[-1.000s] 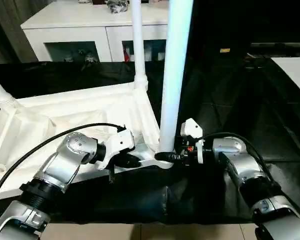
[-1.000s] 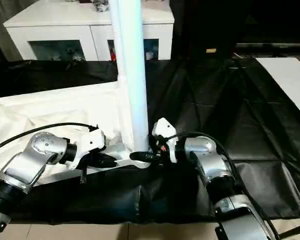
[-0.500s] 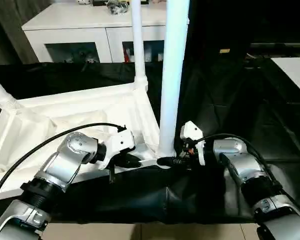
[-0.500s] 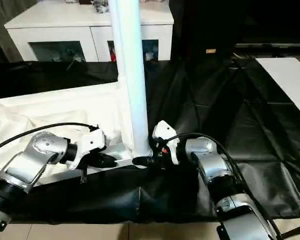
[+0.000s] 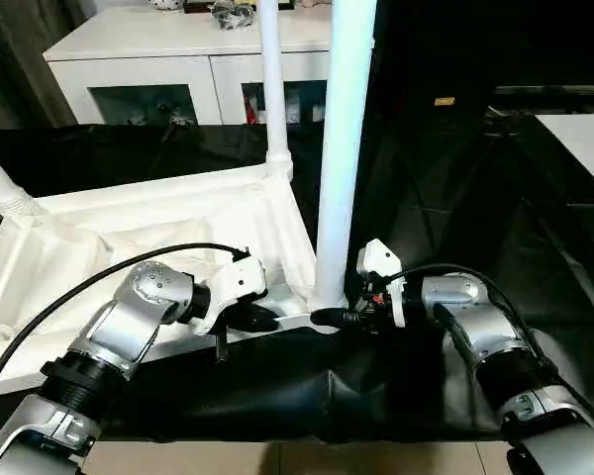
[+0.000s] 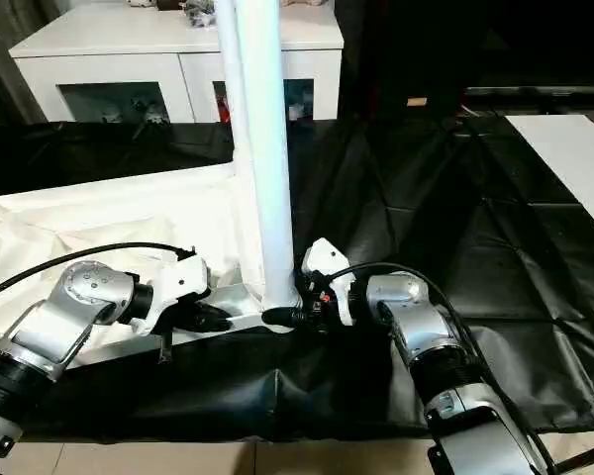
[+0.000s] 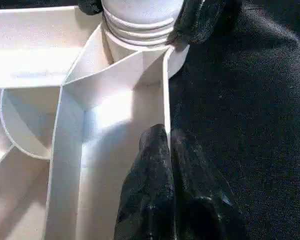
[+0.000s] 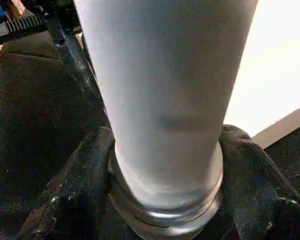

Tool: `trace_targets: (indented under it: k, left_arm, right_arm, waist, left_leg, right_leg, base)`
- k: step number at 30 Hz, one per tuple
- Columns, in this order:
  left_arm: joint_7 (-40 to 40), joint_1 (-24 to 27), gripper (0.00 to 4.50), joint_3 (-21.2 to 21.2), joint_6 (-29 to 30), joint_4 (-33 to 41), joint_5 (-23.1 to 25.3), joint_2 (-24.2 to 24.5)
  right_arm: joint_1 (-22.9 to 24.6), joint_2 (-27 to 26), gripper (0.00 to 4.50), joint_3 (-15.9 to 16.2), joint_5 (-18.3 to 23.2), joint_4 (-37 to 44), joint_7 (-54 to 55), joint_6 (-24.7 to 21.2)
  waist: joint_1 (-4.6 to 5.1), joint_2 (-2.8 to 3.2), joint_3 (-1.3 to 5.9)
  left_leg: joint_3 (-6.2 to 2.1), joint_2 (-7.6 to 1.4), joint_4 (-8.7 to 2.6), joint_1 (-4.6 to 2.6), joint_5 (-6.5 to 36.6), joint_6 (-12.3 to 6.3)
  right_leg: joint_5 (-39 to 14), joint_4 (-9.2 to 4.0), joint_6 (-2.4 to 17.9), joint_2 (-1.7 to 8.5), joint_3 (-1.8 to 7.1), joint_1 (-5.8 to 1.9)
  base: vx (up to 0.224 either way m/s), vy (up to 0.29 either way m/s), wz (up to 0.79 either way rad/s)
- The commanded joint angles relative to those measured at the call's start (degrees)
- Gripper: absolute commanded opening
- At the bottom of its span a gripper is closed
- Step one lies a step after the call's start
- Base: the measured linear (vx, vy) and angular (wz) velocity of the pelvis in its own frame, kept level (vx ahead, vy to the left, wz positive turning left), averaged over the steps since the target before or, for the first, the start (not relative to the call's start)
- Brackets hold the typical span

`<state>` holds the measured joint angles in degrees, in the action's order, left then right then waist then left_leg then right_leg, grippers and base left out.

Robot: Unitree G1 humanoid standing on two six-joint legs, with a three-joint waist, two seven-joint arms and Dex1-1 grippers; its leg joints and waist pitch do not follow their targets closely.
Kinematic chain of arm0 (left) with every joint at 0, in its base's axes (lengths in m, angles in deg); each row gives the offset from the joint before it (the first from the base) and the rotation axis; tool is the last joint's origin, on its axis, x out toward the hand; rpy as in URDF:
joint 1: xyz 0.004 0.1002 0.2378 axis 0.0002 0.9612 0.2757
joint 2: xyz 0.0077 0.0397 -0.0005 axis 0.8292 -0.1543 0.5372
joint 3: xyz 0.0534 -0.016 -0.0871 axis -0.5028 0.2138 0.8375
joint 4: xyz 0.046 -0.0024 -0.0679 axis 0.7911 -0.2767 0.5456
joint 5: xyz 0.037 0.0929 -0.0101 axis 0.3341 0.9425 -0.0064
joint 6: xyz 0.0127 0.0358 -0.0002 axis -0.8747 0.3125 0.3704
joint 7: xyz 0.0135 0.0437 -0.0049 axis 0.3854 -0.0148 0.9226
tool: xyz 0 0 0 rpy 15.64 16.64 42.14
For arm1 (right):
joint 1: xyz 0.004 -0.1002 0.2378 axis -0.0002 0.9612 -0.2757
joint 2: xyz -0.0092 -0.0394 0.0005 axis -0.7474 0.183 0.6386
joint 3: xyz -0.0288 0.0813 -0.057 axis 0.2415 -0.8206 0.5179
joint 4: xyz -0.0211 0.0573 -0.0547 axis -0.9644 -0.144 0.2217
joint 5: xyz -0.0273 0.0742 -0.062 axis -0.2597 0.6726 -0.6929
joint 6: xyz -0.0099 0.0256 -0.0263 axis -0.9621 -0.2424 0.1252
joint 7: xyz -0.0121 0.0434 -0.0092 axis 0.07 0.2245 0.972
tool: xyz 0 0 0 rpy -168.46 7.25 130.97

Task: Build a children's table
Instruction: Rotate leg to tighten

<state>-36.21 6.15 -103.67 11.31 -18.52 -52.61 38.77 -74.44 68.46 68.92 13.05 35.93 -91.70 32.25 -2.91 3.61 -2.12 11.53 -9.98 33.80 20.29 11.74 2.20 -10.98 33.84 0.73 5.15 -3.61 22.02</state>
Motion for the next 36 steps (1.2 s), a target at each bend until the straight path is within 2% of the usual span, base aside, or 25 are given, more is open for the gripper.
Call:
trace_targets:
  k: [1,5,7,10,12,14,15,16,18,19,21,23,24,25,26,28,32,33,34,35,36]
  left_arm:
    - [-1.3,2.5,0.0,-4.0,1.5,-2.6,2.2,0.6]
    - [0.7,2.2,0.0,-3.3,2.0,-3.7,2.2,-0.5]
    - [3.6,1.5,0.0,-2.5,2.1,-5.5,2.5,-2.2]
    - [10.8,-0.7,0.0,-0.4,2.4,-10.2,3.1,-6.3]
    - [16.4,-2.8,0.0,1.2,4.1,-13.9,3.3,-9.7]
    - [20.1,-4.3,0.0,2.3,5.2,-16.6,3.1,-12.0]
    - [22.7,-5.5,0.0,3.3,5.7,-18.8,2.9,-13.7]
    - [25.2,-6.7,0.0,4.2,5.7,-20.9,2.8,-15.2]
    - [28.1,-8.4,0.0,5.2,5.1,-24.3,3.1,-17.1]
    - [29.6,-9.6,0.0,5.6,4.5,-26.5,3.4,-18.3]
    - [31.4,-11.0,0.0,5.9,3.8,-29.2,3.7,-19.6]
    - [33.0,-12.3,0.0,6.2,3.0,-31.5,3.8,-20.9]
    - [33.6,-12.8,0.0,6.2,2.6,-32.5,3.9,-21.4]
    - [33.6,-13.0,0.0,6.2,2.3,-32.9,3.9,-21.6]
    - [33.6,-13.2,0.0,6.2,1.9,-33.5,4.0,-21.9]
    - [33.3,-13.6,0.0,5.9,0.2,-34.5,4.3,-22.3]
    - [32.4,-14.2,0.0,5.1,-3.0,-35.9,4.9,-22.7]
    - [31.5,-14.5,0.0,4.5,-5.9,-36.7,5.3,-22.6]
    - [31.4,-14.5,0.0,4.5,-6.1,-36.7,5.3,-22.6]
    - [31.0,-14.6,0.0,4.4,-7.3,-36.9,5.4,-22.6]
    - [31.0,-14.7,0.0,4.7,-8.9,-37.1,5.2,-22.7]
  right_arm:
    - [1.0,-0.2,2.72,0.0,-0.1,-0.7,0.9,-1.1]
    - [1.0,-2.1,2.72,-2.1,-0.2,-1.6,7.9,-1.6]
    - [1.0,-4.1,2.72,-3.5,-0.6,-2.4,14.3,-2.1]
    - [0.9,-8.3,2.72,-6.5,-0.3,-3.1,25.4,-4.1]
    - [0.4,-11.1,2.72,-8.1,-0.8,-4.4,34.1,-5.4]
    - [-0.1,-12.7,2.72,-8.8,-1.5,-5.6,39.5,-5.7]
    - [-0.6,-13.7,2.72,-9.2,-2.2,-6.7,43.4,-5.7]
    - [-1.3,-14.4,2.72,-9.3,-2.6,-7.8,46.2,-5.1]
    - [-2.2,-15.7,2.72,-9.7,-3.7,-9.1,50.8,-4.7]
    - [-3.1,-16.5,2.72,-9.9,-4.2,-10.1,53.2,-4.5]
    - [-4.2,-17.6,2.71,-10.1,-4.7,-11.3,56.3,-4.3]
    - [-5.6,-19.0,2.71,-9.8,-5.3,-12.9,58.6,-3.9]
    - [-6.1,-19.8,2.71,-9.6,-5.2,-13.4,58.1,-3.7]
    - [-6.1,-20.0,2.71,-9.5,-5.0,-13.4,57.6,-3.6]
    - [-6.2,-20.4,3.06,-9.5,-4.7,-13.1,56.7,-3.2]
    - [-6.2,-20.7,3.4,-9.7,-4.3,-12.3,56.0,-2.5]
    - [-5.7,-19.4,3.68,-9.7,-4.6,-9.9,56.2,-1.3]
    - [-4.4,-17.7,3.68,-9.3,-5.0,-5.6,55.3,-0.8]
    - [-4.2,-17.6,3.68,-9.3,-5.0,-5.3,55.2,-0.8]
    - [-3.7,-17.1,3.68,-9.2,-5.0,-3.9,54.6,-0.8]
    - [-2.4,-16.2,3.68,-9.2,-4.5,-0.8,53.3,-1.5]
  waist:
    - [0.08,-0.2,2.98]
    - [0.31,-0.23,2.69]
    - [0.76,-0.25,2.33]
    - [1.55,-0.2,1.84]
    - [1.71,-0.03,1.74]
    - [2.1,-0.16,1.67]
    - [2.46,0.05,1.62]
    - [2.84,0.36,1.74]
    - [3.34,0.38,1.53]
    - [3.62,0.25,1.43]
    - [4.04,0.59,1.56]
    - [4.37,0.56,1.58]
    - [4.6,0.83,1.5]
    - [4.69,0.66,1.45]
    - [4.89,0.68,1.43]
    - [4.95,0.54,1.49]
    - [5.46,0.39,1.42]
    - [5.54,0.25,1.42]
    - [5.53,0.15,1.48]
    - [5.56,0.12,1.55]
    - [5.59,-0.35,1.92]
  left_leg:
    - [-1.57,-3.4,-4.31,-0.31,11.6,-2.85]
    - [-1.6,-3.35,-4.53,-0.32,13.5,-2.16]
    - [-1.69,-3.24,-4.8,-0.68,17.1,-0.85]
    - [-2.22,-3.01,-5.05,-1.26,22.3,1.46]
    - [-2.57,-2.86,-5.08,-1.38,24.2,2.06]
    - [-2.88,-2.73,-5.19,-1.61,26.5,2.56]
    - [-3.01,-2.6,-5.22,-1.52,27.6,2.62]
    - [-3.16,-2.53,-5.26,-1.61,28.3,2.71]
    - [-3.21,-2.33,-5.05,-2.35,31.6,2.37]
    - [-3.21,-2.28,-5.14,-2.3,32.4,2.17]
    - [-3.64,-2.28,-5.45,-2.16,33.7,1.88]
    - [-3.75,-2.29,-5.77,-1.96,34.9,1.81]
    - [-3.7,-2.24,-5.78,-2.18,35.9,1.75]
    - [-3.62,-2.19,-5.75,-2.3,36.3,1.54]
    - [-3.56,-2.15,-5.73,-2.46,36.5,1.18]
    - [-3.58,-2.2,-5.86,-2.17,35.8,0.67]
    - [-3.89,-2.11,-6.04,-1.64,36.6,0.4]
    - [-3.94,-2.05,-6.03,-1.6,36.6,0.18]
    - [-3.87,-2.04,-5.97,-1.56,36.1,-0.1]
    - [-3.97,-2.1,-6.03,-1.32,35.5,-0.2]
    - [-3.91,-2.33,-6.13,-0.93,33.9,-0.46]
  right_leg:
    - [-9.1,-3.13,15.6,3.46,2.37,-2.11]
    - [-12.1,-3.49,15.0,3.51,2.46,-1.95]
    - [-17.5,-4.08,13.8,3.55,2.55,-1.58]
    - [-28.4,-5.29,10.0,3.72,2.56,-0.87]
    - [-32.3,-5.71,7.9,3.82,2.35,-0.64]
    - [-35.7,-6.18,6.0,3.75,2.0,-0.38]
    - [-36.7,-6.43,5.2,3.75,1.75,-0.29]
    - [-36.2,-6.58,5.0,3.72,1.51,-0.25]
    - [-36.7,-7.38,4.4,3.41,0.86,0.3]
    - [-36.9,-7.53,4.2,3.29,0.73,0.34]
    - [-36.0,-7.58,3.7,3.43,0.43,0.01]
    - [-34.6,-7.64,3.8,3.34,0.31,-0.12]
    - [-34.4,-7.78,4.0,3.41,0.4,0.11]
    - [-34.6,-7.98,4.0,3.39,0.39,0.28]
    - [-34.7,-8.17,4.1,3.46,0.38,0.3]
    - [-34.4,-8.15,4.2,3.66,0.56,0.15]
    - [-36.7,-8.26,2.8,3.8,0.08,-0.15]
    - [-37.3,-8.44,2.3,3.89,-0.04,-0.14]
    - [-37.4,-8.55,2.0,3.97,0.04,-0.08]
    - [-37.0,-8.43,2.1,4.07,0.18,-0.19]
    - [-34.6,-7.91,3.1,4.16,0.54,-0.34]
  base:
    - [0.0,0.0,0.0]
    - [0.0,0.0,0.0]
    - [0.0,0.0,0.0]
    - [-0.038,-0.003,0.0]
    - [-0.06,0.001,-0.02]
    - [-0.056,0.012,-0.05]
    - [-0.052,0.021,-0.06]
    - [-0.061,0.032,-0.03]
    - [-0.059,0.036,-0.01]
    - [0.0,0.0,0.0]
    - [-0.012,0.026,-0.02]
    - [0.0,0.0,0.0]
    - [0.0,0.0,0.0]
    - [0.0,0.0,0.0]
    - [0.0,0.0,0.0]
    - [0.0,0.0,0.0]
    - [0.0,0.0,0.0]
    - [0.0,0.0,0.0]
    - [0.0,0.0,0.0]
    - [0.0,0.0,0.0]
    - [0.0,0.0,0.0]
